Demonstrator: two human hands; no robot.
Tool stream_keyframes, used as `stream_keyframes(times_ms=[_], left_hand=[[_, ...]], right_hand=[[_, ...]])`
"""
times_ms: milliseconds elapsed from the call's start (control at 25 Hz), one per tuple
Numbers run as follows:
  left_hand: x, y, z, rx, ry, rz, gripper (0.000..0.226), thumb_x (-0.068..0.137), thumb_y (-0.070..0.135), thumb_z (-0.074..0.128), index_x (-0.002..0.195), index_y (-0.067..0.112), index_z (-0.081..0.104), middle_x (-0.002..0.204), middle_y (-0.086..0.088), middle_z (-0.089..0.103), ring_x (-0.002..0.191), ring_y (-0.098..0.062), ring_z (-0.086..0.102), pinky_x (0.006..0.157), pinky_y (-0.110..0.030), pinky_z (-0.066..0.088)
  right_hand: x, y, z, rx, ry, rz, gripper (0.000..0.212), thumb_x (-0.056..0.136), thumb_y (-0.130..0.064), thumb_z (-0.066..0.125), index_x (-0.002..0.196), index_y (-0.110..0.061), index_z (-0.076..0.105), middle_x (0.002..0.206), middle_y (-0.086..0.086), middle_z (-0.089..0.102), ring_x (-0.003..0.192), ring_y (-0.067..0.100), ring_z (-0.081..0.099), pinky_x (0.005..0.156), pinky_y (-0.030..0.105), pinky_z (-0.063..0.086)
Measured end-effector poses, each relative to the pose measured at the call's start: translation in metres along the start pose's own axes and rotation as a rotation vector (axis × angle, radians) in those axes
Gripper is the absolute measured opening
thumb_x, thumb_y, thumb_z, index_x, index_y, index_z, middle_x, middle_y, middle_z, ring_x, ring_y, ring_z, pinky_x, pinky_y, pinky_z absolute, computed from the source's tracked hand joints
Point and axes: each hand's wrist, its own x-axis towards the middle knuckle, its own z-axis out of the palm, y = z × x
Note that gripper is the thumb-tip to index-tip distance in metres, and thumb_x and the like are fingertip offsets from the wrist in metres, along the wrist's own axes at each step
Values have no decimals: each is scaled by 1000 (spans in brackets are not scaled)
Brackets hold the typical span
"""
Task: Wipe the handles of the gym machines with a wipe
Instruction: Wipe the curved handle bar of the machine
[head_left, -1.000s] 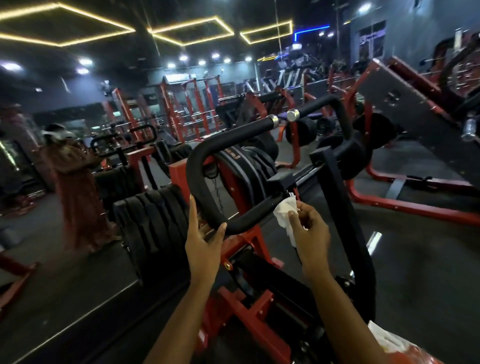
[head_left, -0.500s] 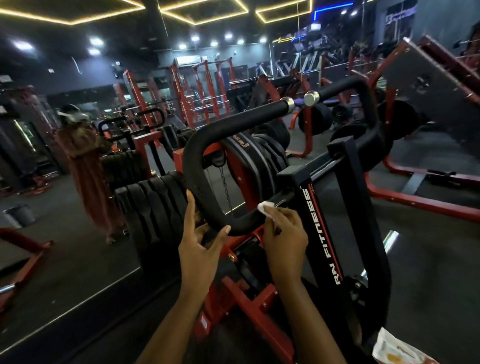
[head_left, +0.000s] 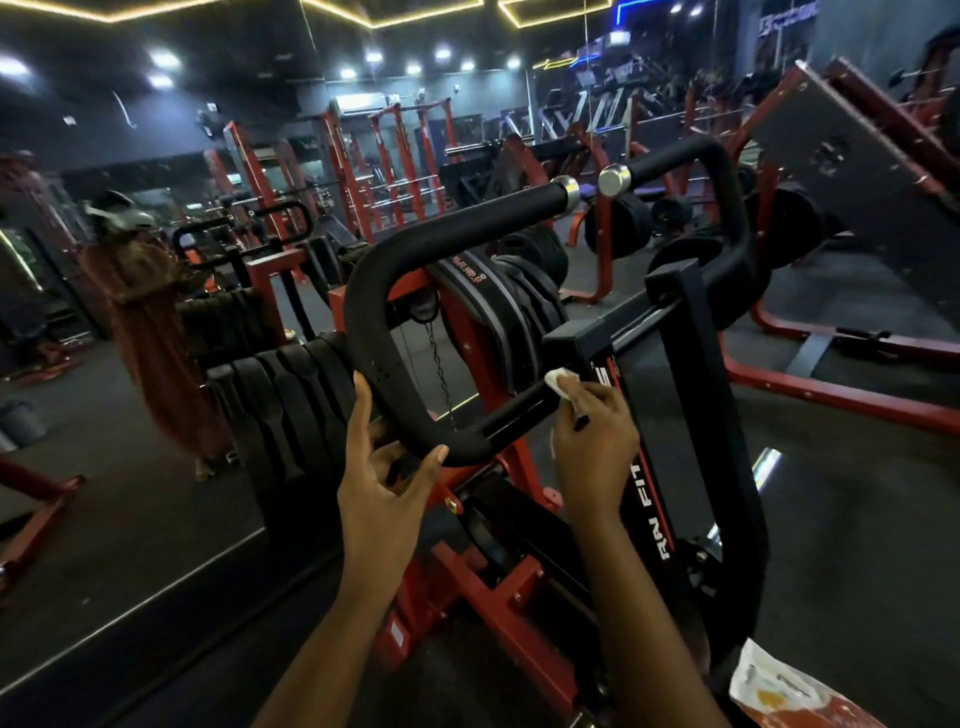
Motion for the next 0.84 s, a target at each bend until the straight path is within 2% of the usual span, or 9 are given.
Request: stream_keyframes(times_ms=[160, 240, 360, 480, 600, 680, 760, 800, 840], left_hand=[[0, 0, 1, 10, 12, -7, 92, 78, 7, 69, 127, 64, 17, 129, 0, 55, 108, -4, 60, 98, -35, 48], [-1, 1, 1, 6, 12, -13, 92, 77, 7, 69, 127, 65, 17, 125, 3, 57, 107, -4, 61, 99, -39, 47], [-1, 3, -1, -2, 5, -17, 89, 74, 18, 70, 126, 69, 18, 128, 3, 55, 107, -4, 60, 100, -41, 46], [-1, 3, 0, 4, 3, -9, 89, 74, 20, 70, 124, 71, 18, 134, 3, 51, 109, -4, 59, 101, -42, 46], [0, 3, 0, -6, 5, 2, 87, 72, 23, 70, 123, 72, 18, 134, 5, 50, 109, -4, 59, 100, -38, 46], [1, 1, 0, -13, 1, 12, 87, 73, 21, 69, 124, 70, 18, 135, 0, 49, 108, -2, 60, 96, -28, 49], [1, -1, 0, -23, 3, 14, 89, 77, 12, 69, 127, 64, 18, 133, -3, 51, 104, 0, 61, 88, -16, 50], [1, -2, 0, -27, 5, 14, 89, 78, 9, 68, 126, 64, 18, 133, -4, 51, 103, 1, 61, 86, -13, 49], [1, -2, 0, -27, 6, 15, 90, 78, 9, 68, 125, 67, 19, 133, -4, 51, 104, 0, 61, 87, -15, 50]], right_hand=[[-49, -16, 13, 141, -55, 2, 24, 88, -10, 57, 110, -17, 66, 102, -9, 52, 91, 2, 55, 77, -2, 40], [-65, -15, 14, 205, -29, -3, 25, 86, -5, 59, 107, -15, 68, 104, -7, 56, 93, 2, 57, 79, 3, 44], [-43, 2, 14, 434, 287, 318, 24, 85, -5, 61, 106, -13, 69, 102, -3, 68, 94, 3, 62, 84, 12, 49], [-18, 6, 26, 582, 346, 548, 25, 87, -11, 60, 112, -10, 65, 108, 1, 69, 103, 10, 63, 88, 20, 48], [-28, -11, 34, 703, 356, 557, 25, 86, -9, 61, 111, -9, 65, 108, 0, 69, 104, 8, 62, 91, 21, 48], [-49, -19, 38, 771, 345, 549, 22, 85, -8, 63, 106, -13, 68, 102, -6, 70, 100, 1, 63, 88, 15, 48], [-64, 0, 57, 749, 317, 582, 20, 80, -16, 70, 99, -23, 70, 99, -14, 69, 98, -9, 60, 87, 8, 45], [-73, 15, 68, 748, 311, 588, 22, 76, -23, 75, 98, -26, 71, 105, -15, 68, 104, -10, 56, 93, 11, 44], [-77, 31, 78, 688, 326, 574, 29, 73, -29, 78, 101, -29, 71, 113, -14, 66, 112, -6, 53, 100, 21, 43]])
